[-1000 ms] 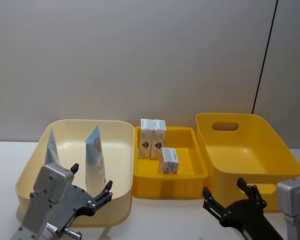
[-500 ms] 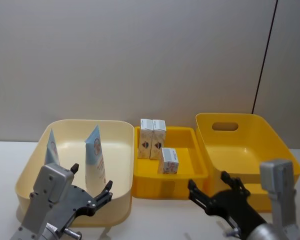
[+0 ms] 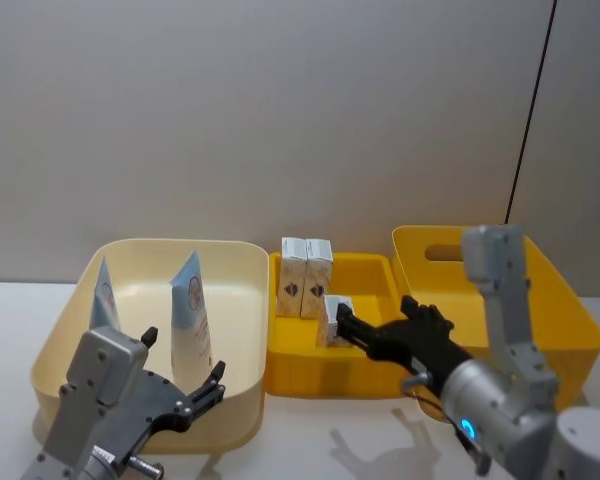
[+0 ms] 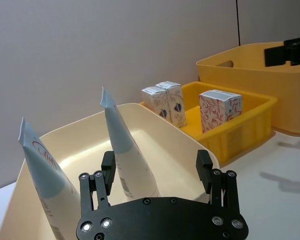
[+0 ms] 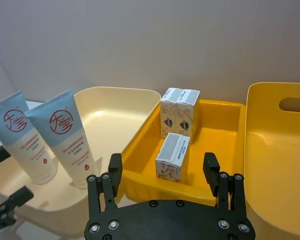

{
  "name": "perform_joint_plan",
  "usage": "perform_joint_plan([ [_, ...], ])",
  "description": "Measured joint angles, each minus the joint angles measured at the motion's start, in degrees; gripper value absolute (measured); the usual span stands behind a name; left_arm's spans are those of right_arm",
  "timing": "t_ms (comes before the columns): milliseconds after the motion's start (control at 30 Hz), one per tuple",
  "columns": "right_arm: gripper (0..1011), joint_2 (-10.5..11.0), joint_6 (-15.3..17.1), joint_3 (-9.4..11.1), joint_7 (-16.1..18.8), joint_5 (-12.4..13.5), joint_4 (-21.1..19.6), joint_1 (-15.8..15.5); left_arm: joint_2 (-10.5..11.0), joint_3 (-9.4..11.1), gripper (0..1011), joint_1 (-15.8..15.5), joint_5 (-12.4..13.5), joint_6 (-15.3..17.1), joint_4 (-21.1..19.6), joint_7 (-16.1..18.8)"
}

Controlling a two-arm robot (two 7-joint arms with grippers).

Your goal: Bimanual collaborative sorting of washing and personal care products

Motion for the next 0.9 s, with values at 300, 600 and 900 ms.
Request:
perform_joint_plan([
  [300,1005,-3.7,7.79,-1.01,-4.86,-1.61,4.32,6.89,0.0,0.0,1003,0.0,0.0,0.0,0.0,0.0],
  [600,1004,-7.29,15.04,-0.49,-8.5,-2.26,9.37,12.79,0.0,0.0,1003,0.0,0.0,0.0,0.0,0.0],
  [900,1004,-10.18,19.37,0.62,-10.28,-2.17,15.17,17.29,0.0,0.0,1003,0.0,0.0,0.0,0.0,0.0],
])
